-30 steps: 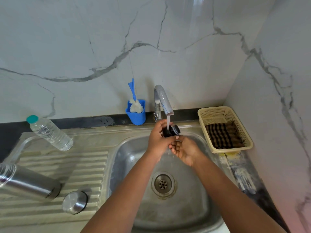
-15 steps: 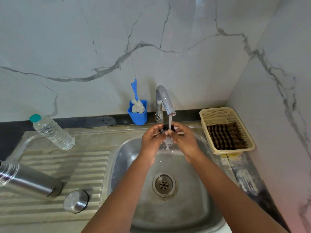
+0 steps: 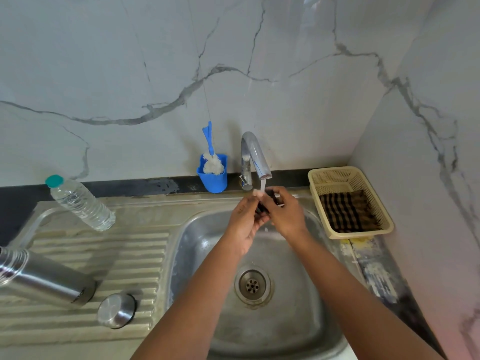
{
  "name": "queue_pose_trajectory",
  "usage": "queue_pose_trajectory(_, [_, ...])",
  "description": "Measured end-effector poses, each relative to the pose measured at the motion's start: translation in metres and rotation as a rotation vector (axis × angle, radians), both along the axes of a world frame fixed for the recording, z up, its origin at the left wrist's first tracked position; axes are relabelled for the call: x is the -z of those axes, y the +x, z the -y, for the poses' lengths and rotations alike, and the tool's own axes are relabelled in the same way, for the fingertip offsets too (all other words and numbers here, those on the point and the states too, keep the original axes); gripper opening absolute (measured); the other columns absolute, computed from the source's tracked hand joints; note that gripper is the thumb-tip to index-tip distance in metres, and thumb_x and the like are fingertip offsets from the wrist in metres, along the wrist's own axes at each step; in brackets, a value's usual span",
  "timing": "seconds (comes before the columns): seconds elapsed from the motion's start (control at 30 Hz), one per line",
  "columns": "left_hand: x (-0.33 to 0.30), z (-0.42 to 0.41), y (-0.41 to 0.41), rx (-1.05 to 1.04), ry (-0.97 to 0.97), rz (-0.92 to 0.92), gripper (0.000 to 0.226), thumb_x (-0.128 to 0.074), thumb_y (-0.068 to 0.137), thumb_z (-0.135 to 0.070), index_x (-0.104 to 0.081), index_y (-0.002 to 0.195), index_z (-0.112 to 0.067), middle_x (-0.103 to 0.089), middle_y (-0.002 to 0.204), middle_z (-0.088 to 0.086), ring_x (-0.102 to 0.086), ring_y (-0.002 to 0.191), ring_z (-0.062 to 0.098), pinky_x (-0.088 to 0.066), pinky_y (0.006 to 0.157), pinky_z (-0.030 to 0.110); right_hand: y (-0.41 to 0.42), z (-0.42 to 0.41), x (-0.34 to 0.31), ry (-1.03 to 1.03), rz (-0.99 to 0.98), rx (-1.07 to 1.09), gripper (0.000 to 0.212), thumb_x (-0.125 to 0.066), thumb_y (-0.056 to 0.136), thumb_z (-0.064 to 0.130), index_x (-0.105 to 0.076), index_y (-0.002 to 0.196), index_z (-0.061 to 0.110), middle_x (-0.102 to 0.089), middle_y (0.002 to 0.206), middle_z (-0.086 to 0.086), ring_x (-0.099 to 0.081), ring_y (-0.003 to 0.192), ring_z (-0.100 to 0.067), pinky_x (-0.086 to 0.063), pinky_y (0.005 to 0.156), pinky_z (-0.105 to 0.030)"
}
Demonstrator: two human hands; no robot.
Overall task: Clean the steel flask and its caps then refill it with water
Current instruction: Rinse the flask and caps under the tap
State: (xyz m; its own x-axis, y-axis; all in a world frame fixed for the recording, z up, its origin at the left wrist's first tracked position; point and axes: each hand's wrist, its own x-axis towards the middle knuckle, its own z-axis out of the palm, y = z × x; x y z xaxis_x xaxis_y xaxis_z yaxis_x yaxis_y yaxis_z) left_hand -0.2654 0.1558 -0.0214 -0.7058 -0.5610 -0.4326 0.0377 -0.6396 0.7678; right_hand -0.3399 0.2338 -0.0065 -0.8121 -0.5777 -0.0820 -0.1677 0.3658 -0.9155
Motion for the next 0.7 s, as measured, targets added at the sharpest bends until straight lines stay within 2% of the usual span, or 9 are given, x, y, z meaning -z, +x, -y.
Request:
queue_pose_trajectory(0.07, [0.001, -0.001, 0.001, -0.012, 0.001, 0.014, 0.036, -0.052, 0.099, -0.038, -0.066, 0.113, -0.008, -0.072, 0.096, 0.011, -0.070, 0.083, 0.016, -0.057, 0.071, 0.027, -0.001, 0.001, -0.001, 0.045, 0.013, -0.039, 0.029, -0.057, 0.095, 0.047, -0.062, 0.117, 0.028, -0.066, 0.107, 0.007, -0.064, 0.101, -0.014, -0.053, 0.083, -0.030])
queue_pose_trajectory(0.17, [-0.001, 0.004, 0.001, -0.054, 0.003, 0.091, 0.041, -0.045, 0.102, -0.045, -0.068, 0.109, -0.011, -0.066, 0.082, 0.007, -0.058, 0.062, 0.010, -0.051, 0.059, 0.023, -0.002, -0.001, 0.001, -0.092, 0.027, -0.182, 0.028, -0.065, 0.093, 0.031, -0.064, 0.121, 0.028, -0.066, 0.113, 0.008, -0.062, 0.105, -0.014, -0.052, 0.093, -0.038])
queue_pose_trajectory(0.27, [-0.007, 0.007, -0.003, -0.042, -0.054, 0.186, 0.039, -0.046, 0.101, -0.047, -0.069, 0.106, -0.016, -0.063, 0.073, 0.003, -0.054, 0.057, 0.009, -0.049, 0.058, 0.024, -0.004, -0.002, 0.007, -0.167, 0.102, -0.157, 0.031, -0.068, 0.092, 0.022, -0.064, 0.122, 0.027, -0.067, 0.114, 0.007, -0.063, 0.108, -0.015, -0.052, 0.096, -0.039])
queue_pose_trajectory(0.33, [-0.011, 0.004, -0.007, -0.071, -0.111, 0.191, 0.033, -0.051, 0.100, -0.044, -0.069, 0.102, -0.017, -0.068, 0.076, 0.004, -0.061, 0.061, 0.013, -0.055, 0.064, 0.028, -0.004, -0.002, 0.010, -0.212, 0.218, -0.074, 0.026, -0.065, 0.094, 0.025, -0.065, 0.119, 0.028, -0.070, 0.113, 0.003, -0.066, 0.106, -0.018, -0.053, 0.094, -0.041])
queue_pose_trajectory(0.4, [-0.011, 0.001, -0.012, -0.078, -0.184, 0.189, 0.020, -0.057, 0.099, -0.036, -0.068, 0.103, -0.019, -0.074, 0.091, 0.007, -0.072, 0.080, 0.020, -0.061, 0.077, 0.036, -0.002, -0.001, 0.010, -0.279, 0.399, -0.001, 0.020, -0.058, 0.098, 0.024, -0.065, 0.117, 0.022, -0.072, 0.110, -0.009, -0.070, 0.098, -0.024, -0.057, 0.088, -0.043])
queue_pose_trajectory(0.47, [-0.009, -0.001, -0.014, -0.058, -0.289, 0.202, 0.010, -0.066, 0.094, -0.033, -0.067, 0.103, -0.028, -0.073, 0.105, 0.007, -0.072, 0.097, 0.022, -0.060, 0.086, 0.042, 0.000, -0.001, 0.007, -0.348, 0.639, 0.068, 0.026, -0.051, 0.102, 0.027, -0.065, 0.116, 0.011, -0.072, 0.105, -0.018, -0.070, 0.086, -0.026, -0.058, 0.078, -0.038])
queue_pose_trajectory(0.53, [-0.007, -0.002, -0.012, -0.024, -0.402, 0.213, 0.018, -0.074, 0.086, -0.038, -0.067, 0.102, -0.033, -0.073, 0.105, 0.000, -0.070, 0.099, 0.017, -0.058, 0.091, 0.041, 0.001, -0.004, 0.005, -0.362, 0.833, 0.128, 0.036, -0.049, 0.102, 0.035, -0.065, 0.114, 0.005, -0.071, 0.089, -0.016, -0.065, 0.070, -0.019, -0.054, 0.063, -0.030])
queue_pose_trajectory(0.63, [-0.004, -0.004, -0.007, 0.038, -0.563, 0.187, 0.025, -0.079, 0.082, -0.034, -0.070, 0.104, -0.030, -0.074, 0.100, -0.005, -0.069, 0.097, 0.011, -0.055, 0.091, 0.034, -0.002, -0.008, 0.007, -0.266, 0.891, 0.153, 0.049, -0.049, 0.098, 0.050, -0.068, 0.110, 0.006, -0.066, 0.067, -0.006, -0.055, 0.057, -0.012, -0.047, 0.051, -0.025])
queue_pose_trajectory(0.7, [0.001, -0.003, -0.004, 0.058, -0.608, 0.149, 0.029, -0.079, 0.081, -0.033, -0.070, 0.109, -0.029, -0.072, 0.106, -0.004, -0.068, 0.100, 0.013, -0.054, 0.093, 0.035, -0.003, -0.008, 0.008, -0.204, 0.878, 0.128, 0.054, -0.046, 0.098, 0.055, -0.068, 0.108, 0.007, -0.064, 0.062, -0.004, -0.053, 0.054, -0.013, -0.044, 0.050, -0.025])
